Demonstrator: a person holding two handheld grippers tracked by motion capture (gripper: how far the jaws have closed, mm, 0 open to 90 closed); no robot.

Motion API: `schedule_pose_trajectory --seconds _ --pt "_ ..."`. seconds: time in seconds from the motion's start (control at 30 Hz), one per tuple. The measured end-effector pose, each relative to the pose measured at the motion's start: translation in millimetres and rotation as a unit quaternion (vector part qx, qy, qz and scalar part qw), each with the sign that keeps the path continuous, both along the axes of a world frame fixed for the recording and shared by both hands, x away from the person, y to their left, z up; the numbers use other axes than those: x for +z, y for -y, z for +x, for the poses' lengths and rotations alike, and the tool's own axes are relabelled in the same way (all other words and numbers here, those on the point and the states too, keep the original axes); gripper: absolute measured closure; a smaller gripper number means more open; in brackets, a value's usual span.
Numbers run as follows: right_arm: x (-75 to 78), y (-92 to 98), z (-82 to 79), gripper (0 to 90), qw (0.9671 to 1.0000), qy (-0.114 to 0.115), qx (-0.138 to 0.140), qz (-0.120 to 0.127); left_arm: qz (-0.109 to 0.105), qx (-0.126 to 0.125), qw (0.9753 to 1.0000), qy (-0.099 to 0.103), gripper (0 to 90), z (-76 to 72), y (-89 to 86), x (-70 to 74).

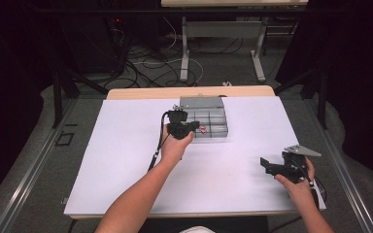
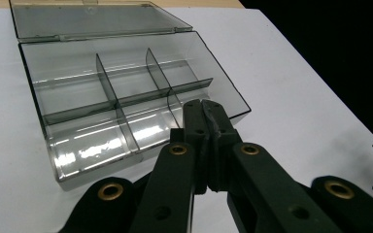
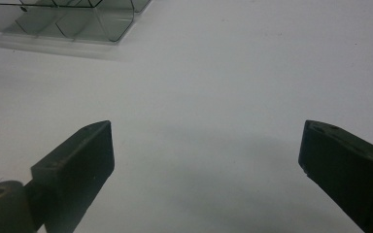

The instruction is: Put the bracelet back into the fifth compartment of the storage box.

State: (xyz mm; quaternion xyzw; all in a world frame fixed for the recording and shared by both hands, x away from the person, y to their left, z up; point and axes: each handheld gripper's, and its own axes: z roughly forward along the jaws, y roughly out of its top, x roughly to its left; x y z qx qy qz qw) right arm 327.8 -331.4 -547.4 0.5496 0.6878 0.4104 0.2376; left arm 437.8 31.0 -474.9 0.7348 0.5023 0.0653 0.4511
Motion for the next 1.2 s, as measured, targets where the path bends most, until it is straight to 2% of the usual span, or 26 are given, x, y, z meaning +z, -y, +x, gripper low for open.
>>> schedule_pose_trajectory --seconds 0.27,0.4,0.67,0.83,1.0,1.2 --pt "0.4 -1.3 -0.8 5.6 1.0 0.0 -0.005 0.0 0.003 0.006 1.0 0.002 90.0 10.7 6.7 0.2" --pt "1.8 0.9 -3.2 5.6 1.0 0.003 -0.004 0.002 0.007 0.008 0.9999 -0.003 90.0 16.1 7.6 -0.7" --pt "1.7 0.1 -3.4 5.6 0.9999 0.007 -0.009 0.001 0.004 0.018 0.9998 -0.004 90.0 26.5 12.5 0.4" --pt "1.9 -0.5 -3.6 5.7 1.0 0.002 -0.004 0.003 0.004 0.022 0.9997 -0.004 90.0 31.7 17.4 0.0" --pt "1.3 0.0 -2.9 5.7 0.9999 0.009 -0.006 -0.001 0.007 0.026 0.9996 -0.004 90.0 36.4 21.3 -0.9" --pt "1.4 -0.3 -3.4 5.7 1.0 0.003 -0.003 -0.001 -0.001 0.03 0.9995 -0.009 90.0 42.4 22.0 -5.2"
